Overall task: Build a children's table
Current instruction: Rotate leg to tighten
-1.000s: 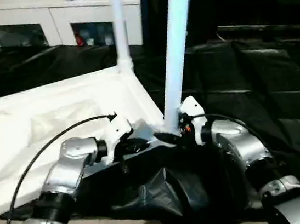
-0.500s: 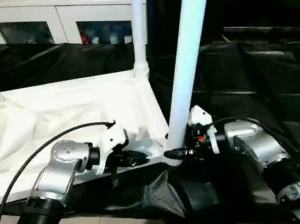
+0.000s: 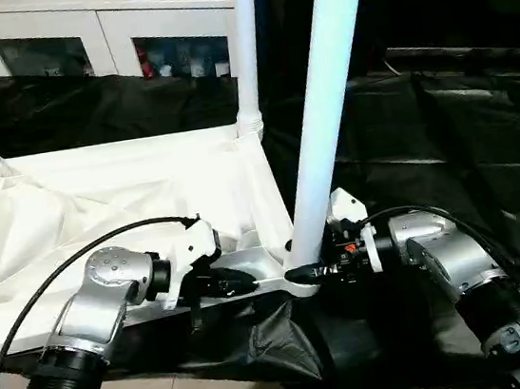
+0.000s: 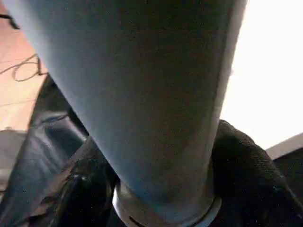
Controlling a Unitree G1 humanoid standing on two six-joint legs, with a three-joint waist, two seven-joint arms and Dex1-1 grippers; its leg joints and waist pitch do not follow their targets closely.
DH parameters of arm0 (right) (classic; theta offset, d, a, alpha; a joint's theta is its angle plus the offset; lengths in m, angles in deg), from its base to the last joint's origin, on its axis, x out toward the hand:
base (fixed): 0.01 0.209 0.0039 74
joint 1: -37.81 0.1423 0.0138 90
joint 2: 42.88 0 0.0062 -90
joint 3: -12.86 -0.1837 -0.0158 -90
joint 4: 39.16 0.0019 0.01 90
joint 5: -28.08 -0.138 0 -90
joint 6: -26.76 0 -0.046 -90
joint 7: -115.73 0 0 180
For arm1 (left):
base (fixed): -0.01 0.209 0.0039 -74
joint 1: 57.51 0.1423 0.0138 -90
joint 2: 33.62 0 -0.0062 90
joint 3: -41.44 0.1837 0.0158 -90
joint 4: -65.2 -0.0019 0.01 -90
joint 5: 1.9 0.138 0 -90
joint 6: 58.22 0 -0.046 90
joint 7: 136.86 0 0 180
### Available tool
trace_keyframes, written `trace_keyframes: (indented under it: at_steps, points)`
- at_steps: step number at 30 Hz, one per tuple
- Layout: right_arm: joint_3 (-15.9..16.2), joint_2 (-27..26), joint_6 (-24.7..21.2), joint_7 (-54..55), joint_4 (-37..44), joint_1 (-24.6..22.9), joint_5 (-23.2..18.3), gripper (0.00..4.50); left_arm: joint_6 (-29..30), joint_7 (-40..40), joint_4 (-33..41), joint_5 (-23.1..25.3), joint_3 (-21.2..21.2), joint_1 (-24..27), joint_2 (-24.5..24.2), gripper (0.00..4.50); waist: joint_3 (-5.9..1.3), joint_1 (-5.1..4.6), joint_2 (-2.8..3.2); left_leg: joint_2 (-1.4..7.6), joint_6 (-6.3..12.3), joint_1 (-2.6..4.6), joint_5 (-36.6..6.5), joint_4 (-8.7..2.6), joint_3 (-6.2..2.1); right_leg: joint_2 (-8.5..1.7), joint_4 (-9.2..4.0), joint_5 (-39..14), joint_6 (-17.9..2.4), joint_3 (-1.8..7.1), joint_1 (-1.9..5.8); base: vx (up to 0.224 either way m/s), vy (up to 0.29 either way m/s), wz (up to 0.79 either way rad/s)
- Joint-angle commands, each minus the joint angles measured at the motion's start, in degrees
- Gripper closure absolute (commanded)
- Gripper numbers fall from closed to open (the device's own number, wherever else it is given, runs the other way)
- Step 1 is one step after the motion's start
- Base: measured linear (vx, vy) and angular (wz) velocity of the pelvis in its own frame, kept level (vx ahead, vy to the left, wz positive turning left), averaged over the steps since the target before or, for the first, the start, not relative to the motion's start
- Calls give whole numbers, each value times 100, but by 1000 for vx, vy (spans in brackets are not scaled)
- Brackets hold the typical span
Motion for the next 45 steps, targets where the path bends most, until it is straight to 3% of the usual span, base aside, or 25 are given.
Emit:
trace_keyframes:
  at_steps: [1, 3, 8, 9, 12, 15, 16, 17, 19, 21, 24, 27, 30, 36, 41, 45]
  points:
    - [13, -422, 5, 745, -245, -36, 86, 201, 34, -945, -160, 61, -146, -364, 465, 450, -354, -27, 8, 169, 169, 36, -1007, -378, -19, -424, -428, -1308, -1080, 344, 292, 0, 0, 0]
    - [-148, -730, 113, 1499, -559, 49, 164, 201, 133, -1472, -343, 222, -159, -504, 726, 450, -353, -46, 10, 164, 19, 47, -1193, -390, -45, -461, -484, -1886, -898, 330, 303, 0, 0, 0]
    - [-295, -1153, 82, 2513, -963, 209, 283, 201, 160, -2093, -637, 357, -152, -730, 1110, 450, -348, -77, 10, 155, -8, 59, -1249, -402, -51, -442, -507, -1977, -809, 329, 269, 0, 0, 0]
    - [-422, -1479, 86, 3163, -1153, 322, 305, 201, 187, -2428, -805, 452, -123, -880, 1342, 450, -364, -76, 32, 159, -6, 53, -1224, -391, -49, -448, -498, -1854, -818, 337, 284, 0, 0, 0]
    - [-588, -1939, 157, 3972, -1423, 496, 404, 201, 162, -2727, -978, 599, -83, -1028, 1585, 450, -369, -109, 20, 156, -67, 54, -1178, -400, -55, -457, -486, -1795, -830, 339, 267, 0, 0, 0]
    - [-539, -2078, 248, 3969, -1454, 513, 403, 201, 171, -2701, -938, 578, -91, -1009, 1633, 450, -379, -121, 25, 160, 0, 24, -1099, -395, -51, -450, -455, -1501, -855, 342, 292, 0, 0, 0]
    - [-508, -2092, 254, 3888, -1442, 516, 390, 166, 138, -2683, -907, 591, -65, -981, 1588, 450, -383, -123, 25, 160, 23, 24, -1067, -393, -48, -443, -446, -1401, -873, 343, 294, 0, 0, 0]
    - [-504, -2094, 252, 3872, -1439, 517, 386, 166, 130, -2680, -902, 594, -61, -975, 1579, 450, -382, -129, 36, 160, 59, 27, -1030, -390, -42, -435, -432, -1238, -918, 346, 291, 0, 0, 0]
    - [-559, -2035, 178, 3653, -1353, 515, 252, 166, 78, -2511, -798, 558, -47, -872, 1451, 450, -380, -129, 64, 156, 87, 21, -1018, -389, -38, -434, -422, -1136, -980, 346, 300, 0, 0, 0]
    - [-497, -1901, 244, 3526, -1301, 516, 333, 125, 2, -2352, -733, 515, -56, -794, 1352, 450, -377, -142, 69, 161, 86, 18, -1082, -394, -44, -437, -426, -1166, -994, 344, 309, 0, 0, 0]
    - [-444, -1785, 382, 3453, -1320, 530, 449, 101, -89, -2183, -692, 480, -63, -731, 1271, 450, -369, -162, 54, 157, 71, 21, -1159, -399, -42, -433, -444, -1302, -977, 345, 304, 0, 0, 0]
    - [-380, -1587, 445, 3120, -1271, 520, 447, 101, -148, -1889, -594, 400, -61, -627, 1128, 450, -365, -172, 40, 163, 96, 14, -1179, -400, -44, -441, -452, -1398, -945, 347, 311, 0, 0, 0]
    - [-129, -1063, 475, 1921, -925, 423, 330, 101, -296, -1155, -333, 162, -59, -455, 784, 450, -357, -160, 26, 165, 196, 2, -1160, -393, -38, -436, -450, -1358, -970, 350, 311, 0, 0, 0]
    - [65, -587, 397, 803, -603, 316, 284, 101, -289, -535, -78, -63, -47, -359, 480, 450, -360, -107, 42, 191, 254, 23, -1111, -388, -27, -430, -418, -1204, -1102, 346, 309, 0, 0, 0]
    - [213, -181, 298, 92, -390, 234, 146, 101, -333, -151, 23, -175, -56, -298, 217, 450, -361, -66, -16, 192, 283, 16, -1027, -378, -21, -426, -400, -1192, -1120, 340, 310, 0, 0, 0]
    - [284, -53, 216, -274, -212, 141, 156, 137, -294, 41, 111, -269, -121, -228, 93, 450, -357, -36, 22, 194, 270, 28, -1007, -378, -24, -433, -409, -1247, -1105, 343, 299, 0, 0, 0]
